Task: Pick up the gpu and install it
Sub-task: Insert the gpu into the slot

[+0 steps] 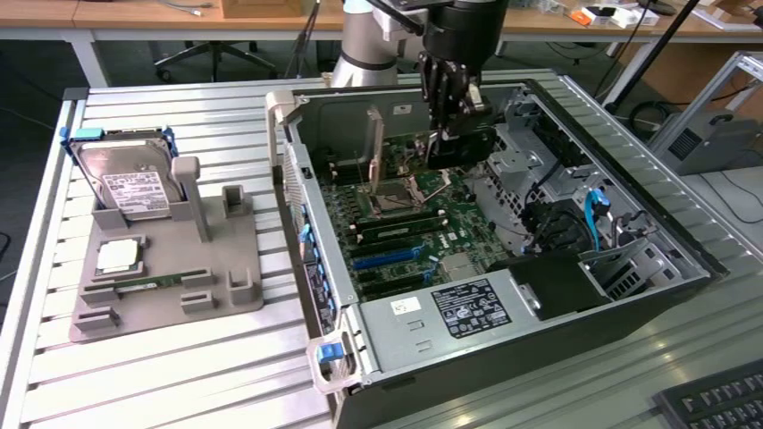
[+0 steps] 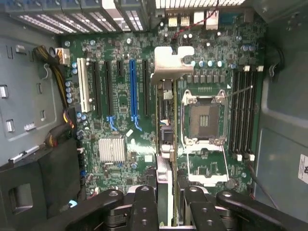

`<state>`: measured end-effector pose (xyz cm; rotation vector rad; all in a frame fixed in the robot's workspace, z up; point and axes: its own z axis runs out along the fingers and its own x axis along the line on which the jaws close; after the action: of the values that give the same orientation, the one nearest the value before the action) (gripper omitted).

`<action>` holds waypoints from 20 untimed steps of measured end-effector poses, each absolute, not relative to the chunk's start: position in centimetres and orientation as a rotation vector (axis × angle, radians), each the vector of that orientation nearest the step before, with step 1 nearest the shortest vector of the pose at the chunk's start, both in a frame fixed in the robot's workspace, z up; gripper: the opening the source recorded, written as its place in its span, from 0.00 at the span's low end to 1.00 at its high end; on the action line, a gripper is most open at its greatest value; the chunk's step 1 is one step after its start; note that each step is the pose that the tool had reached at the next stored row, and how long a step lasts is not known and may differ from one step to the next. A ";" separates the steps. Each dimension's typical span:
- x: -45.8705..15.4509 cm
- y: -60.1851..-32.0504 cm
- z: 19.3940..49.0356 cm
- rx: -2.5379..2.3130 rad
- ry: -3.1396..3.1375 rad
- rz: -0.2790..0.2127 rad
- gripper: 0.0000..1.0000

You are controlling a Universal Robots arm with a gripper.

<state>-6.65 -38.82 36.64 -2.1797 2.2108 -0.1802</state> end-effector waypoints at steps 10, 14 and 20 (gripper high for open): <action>-6.7 -38.8 36.5 -2.211 2.239 -0.121 0.27; -6.6 -38.8 36.4 -2.203 2.231 -0.102 0.27; -6.6 -39.0 36.4 -2.178 2.209 -0.046 0.27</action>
<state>-6.65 -38.97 36.44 -2.1781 2.2093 -0.0461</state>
